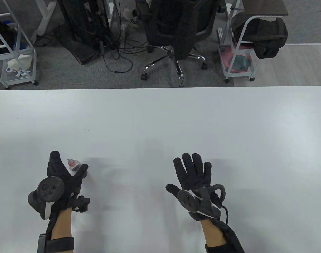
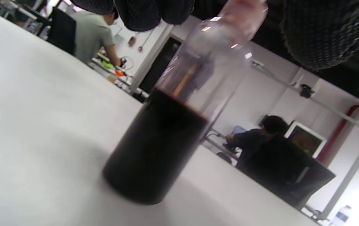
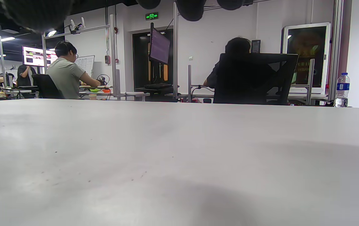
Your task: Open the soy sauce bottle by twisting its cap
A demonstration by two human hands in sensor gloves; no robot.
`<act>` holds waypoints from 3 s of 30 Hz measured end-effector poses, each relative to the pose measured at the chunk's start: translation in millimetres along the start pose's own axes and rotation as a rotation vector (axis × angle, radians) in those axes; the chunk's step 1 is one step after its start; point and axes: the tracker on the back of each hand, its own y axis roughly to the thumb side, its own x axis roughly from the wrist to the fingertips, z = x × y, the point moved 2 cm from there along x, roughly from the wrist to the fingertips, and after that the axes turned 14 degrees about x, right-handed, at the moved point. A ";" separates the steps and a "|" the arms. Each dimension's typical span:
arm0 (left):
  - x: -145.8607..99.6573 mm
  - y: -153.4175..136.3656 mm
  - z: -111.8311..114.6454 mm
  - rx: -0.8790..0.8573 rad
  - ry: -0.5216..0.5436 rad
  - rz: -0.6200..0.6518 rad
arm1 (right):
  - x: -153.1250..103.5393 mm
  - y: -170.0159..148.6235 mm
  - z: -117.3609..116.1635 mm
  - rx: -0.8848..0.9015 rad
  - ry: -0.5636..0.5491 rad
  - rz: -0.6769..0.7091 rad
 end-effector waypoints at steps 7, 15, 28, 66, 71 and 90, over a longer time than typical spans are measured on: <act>8.5 -2.3 20.0 0.040 -0.102 -0.043 | 0.6 1.9 -2.1 0.006 0.022 0.005; 7.3 12.7 20.4 0.049 -0.107 0.036 | -1.3 10.8 -1.9 0.012 0.018 0.036; -47.1 131.9 16.6 0.113 -0.119 0.555 | -11.4 33.1 10.9 0.203 -0.111 0.124; -120.4 204.3 32.0 0.070 -0.255 0.929 | -30.6 72.5 42.5 0.228 -0.187 0.312; -112.5 198.1 32.1 0.057 -0.258 0.903 | -29.5 65.9 39.6 0.284 -0.095 0.326; -111.5 197.9 37.6 0.069 -0.280 0.912 | -29.3 68.9 31.8 0.299 -0.072 0.308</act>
